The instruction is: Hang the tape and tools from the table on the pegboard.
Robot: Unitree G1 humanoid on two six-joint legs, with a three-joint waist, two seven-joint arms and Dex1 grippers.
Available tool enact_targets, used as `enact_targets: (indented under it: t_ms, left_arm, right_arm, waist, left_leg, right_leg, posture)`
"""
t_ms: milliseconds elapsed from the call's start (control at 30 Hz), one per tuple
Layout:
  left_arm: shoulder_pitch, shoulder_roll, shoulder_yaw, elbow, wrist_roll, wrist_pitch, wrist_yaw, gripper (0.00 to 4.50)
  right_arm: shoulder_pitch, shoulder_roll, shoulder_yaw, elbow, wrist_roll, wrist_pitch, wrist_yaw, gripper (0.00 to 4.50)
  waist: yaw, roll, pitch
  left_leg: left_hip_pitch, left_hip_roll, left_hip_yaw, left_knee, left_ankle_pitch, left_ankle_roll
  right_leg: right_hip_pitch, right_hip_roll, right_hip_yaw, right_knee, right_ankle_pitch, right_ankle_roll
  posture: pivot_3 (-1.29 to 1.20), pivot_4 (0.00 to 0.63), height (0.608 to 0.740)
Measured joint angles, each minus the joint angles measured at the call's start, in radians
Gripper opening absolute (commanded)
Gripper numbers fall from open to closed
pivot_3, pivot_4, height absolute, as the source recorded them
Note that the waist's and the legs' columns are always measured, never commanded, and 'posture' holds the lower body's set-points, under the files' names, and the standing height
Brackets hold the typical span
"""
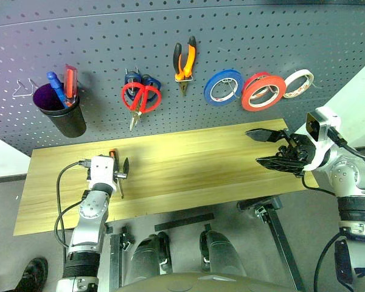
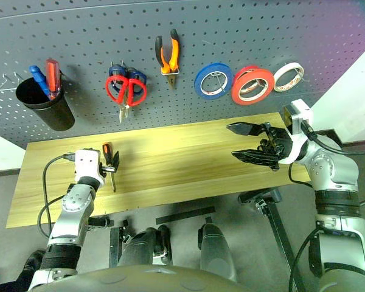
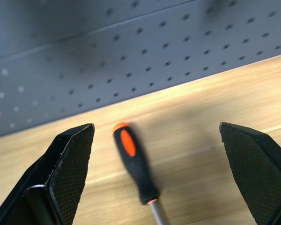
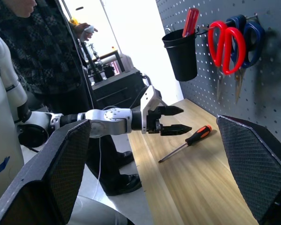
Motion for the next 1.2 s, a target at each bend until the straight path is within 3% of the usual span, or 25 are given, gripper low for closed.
enact_targets:
  t_ms: [433,600,867,1200]
  left_arm:
    - [-0.209,0.016,0.046,0.179,-0.023,0.164,0.056,4.47]
    - [-0.252,-0.007,0.054,0.144,-0.019,0.343,0.121,4.47]
    - [-0.248,-0.088,0.075,0.013,-0.035,0.630,0.211,4.47]
    - [-0.335,-0.076,0.122,0.048,-0.043,0.758,0.270,4.47]
  right_arm:
    - [0.000,0.004,-0.004,0.000,0.000,-0.010,-0.010,4.50]
    - [0.000,0.003,-0.004,0.001,-0.001,-0.009,-0.012,4.50]
    - [0.000,0.003,-0.004,0.009,-0.009,-0.008,-0.015,4.50]
    - [0.000,0.003,-0.003,0.012,-0.016,-0.005,-0.016,4.50]
  waist:
    - [0.003,0.000,0.000]
    - [0.000,0.000,0.000]
    - [0.006,-0.001,0.000]
    - [0.006,-0.001,0.001]
  left_leg:
    - [0.000,-0.001,0.000,0.000,0.000,0.001]
    - [0.000,-0.001,0.001,0.000,0.000,0.002]
    - [0.000,-0.001,0.001,0.001,0.000,0.003]
    - [0.000,-0.002,0.001,0.001,-0.001,0.002]
  right_leg:
    - [0.000,-0.007,-0.011,0.000,0.000,0.000]
    - [0.001,-0.015,-0.026,0.000,0.000,0.001]
    - [0.002,-0.016,-0.029,0.001,0.001,0.001]
    - [0.002,-0.016,-0.029,0.001,0.001,0.002]
  posture:
    - [-0.27,0.241,0.740]
    - [-0.27,0.246,0.740]
    - [-0.27,0.251,0.740]
    - [-0.27,0.257,0.740]
